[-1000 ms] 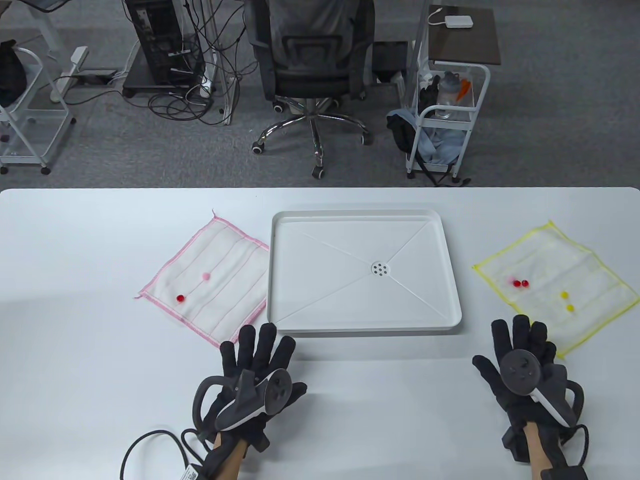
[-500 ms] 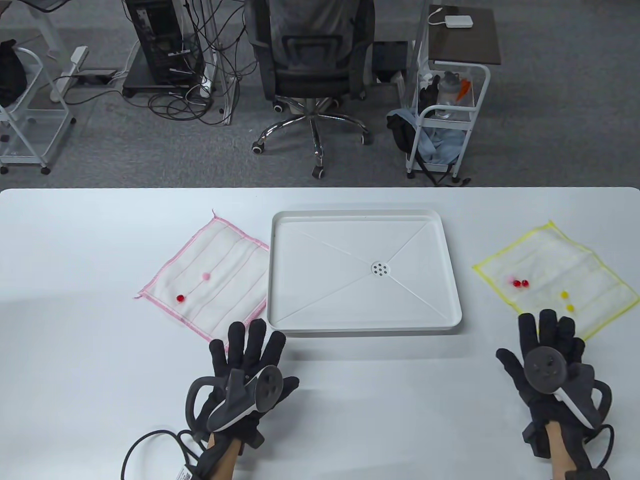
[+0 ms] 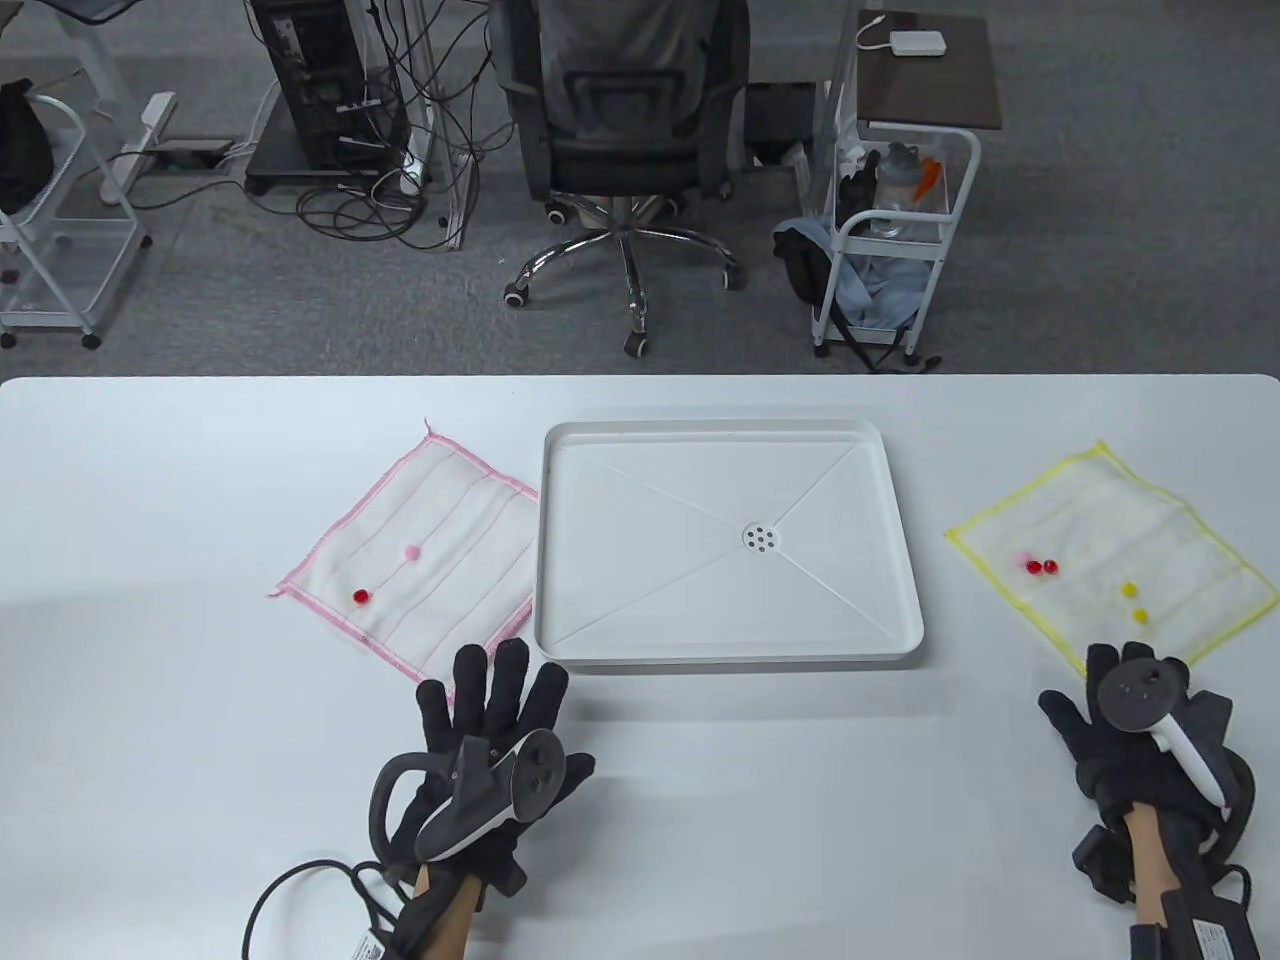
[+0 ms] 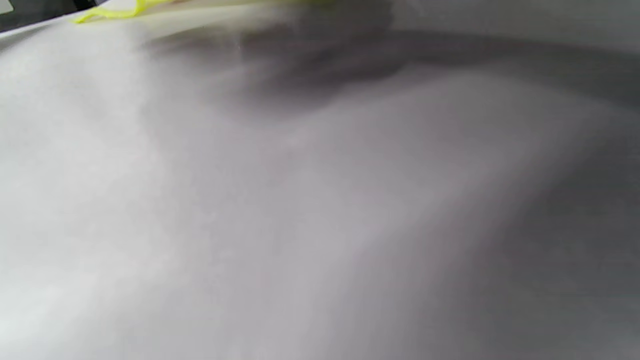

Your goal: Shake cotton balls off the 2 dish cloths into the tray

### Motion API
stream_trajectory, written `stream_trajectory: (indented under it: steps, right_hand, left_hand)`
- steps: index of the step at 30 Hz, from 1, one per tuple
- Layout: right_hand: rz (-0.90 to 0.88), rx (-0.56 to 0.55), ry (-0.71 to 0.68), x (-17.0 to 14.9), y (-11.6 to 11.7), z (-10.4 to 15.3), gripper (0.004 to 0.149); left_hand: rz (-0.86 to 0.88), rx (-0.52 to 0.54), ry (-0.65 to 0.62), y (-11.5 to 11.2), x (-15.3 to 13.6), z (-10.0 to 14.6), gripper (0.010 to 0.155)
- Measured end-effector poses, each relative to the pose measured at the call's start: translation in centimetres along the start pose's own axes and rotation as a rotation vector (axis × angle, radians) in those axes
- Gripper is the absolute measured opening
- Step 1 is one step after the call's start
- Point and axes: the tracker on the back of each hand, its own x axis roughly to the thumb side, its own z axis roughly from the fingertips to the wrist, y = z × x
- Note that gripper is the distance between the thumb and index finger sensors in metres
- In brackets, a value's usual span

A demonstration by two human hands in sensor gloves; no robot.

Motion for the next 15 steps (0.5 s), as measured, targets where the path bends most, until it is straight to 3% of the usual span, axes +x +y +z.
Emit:
stream_trajectory:
  steps: [15]
  right_hand:
    - [0.105,0.017,-0.025,0.9,0.3,2.1,0.072]
  left_hand:
    - [0.005,-0.021,-0.002,0.0,-0.1,0.0,0.081]
